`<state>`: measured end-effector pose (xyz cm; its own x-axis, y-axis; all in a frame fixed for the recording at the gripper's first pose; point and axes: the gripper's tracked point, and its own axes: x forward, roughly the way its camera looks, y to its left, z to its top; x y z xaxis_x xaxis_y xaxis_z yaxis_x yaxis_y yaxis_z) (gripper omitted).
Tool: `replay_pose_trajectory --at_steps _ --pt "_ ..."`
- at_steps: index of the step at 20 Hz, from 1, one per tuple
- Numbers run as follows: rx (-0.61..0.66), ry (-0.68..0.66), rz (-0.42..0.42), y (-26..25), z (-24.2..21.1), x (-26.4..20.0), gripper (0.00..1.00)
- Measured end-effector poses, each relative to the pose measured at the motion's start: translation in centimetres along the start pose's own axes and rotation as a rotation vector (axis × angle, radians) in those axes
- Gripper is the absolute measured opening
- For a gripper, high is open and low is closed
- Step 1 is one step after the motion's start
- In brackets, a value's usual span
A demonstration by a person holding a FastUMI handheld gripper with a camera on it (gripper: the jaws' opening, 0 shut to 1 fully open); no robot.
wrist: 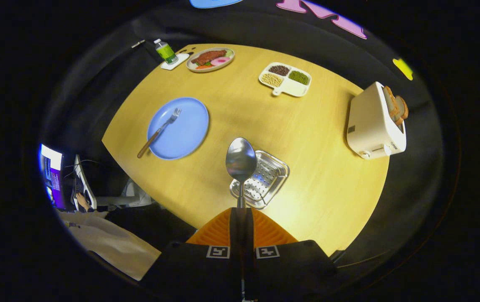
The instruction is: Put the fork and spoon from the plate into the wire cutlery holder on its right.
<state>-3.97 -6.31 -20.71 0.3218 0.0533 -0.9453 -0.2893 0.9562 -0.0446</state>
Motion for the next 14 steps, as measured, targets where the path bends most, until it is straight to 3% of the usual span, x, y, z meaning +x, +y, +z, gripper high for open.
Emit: replay_pose_trajectory --at_steps 14 --pt "-0.056 0.3 0.015 -1.9 -0.3 5.8 0.08"
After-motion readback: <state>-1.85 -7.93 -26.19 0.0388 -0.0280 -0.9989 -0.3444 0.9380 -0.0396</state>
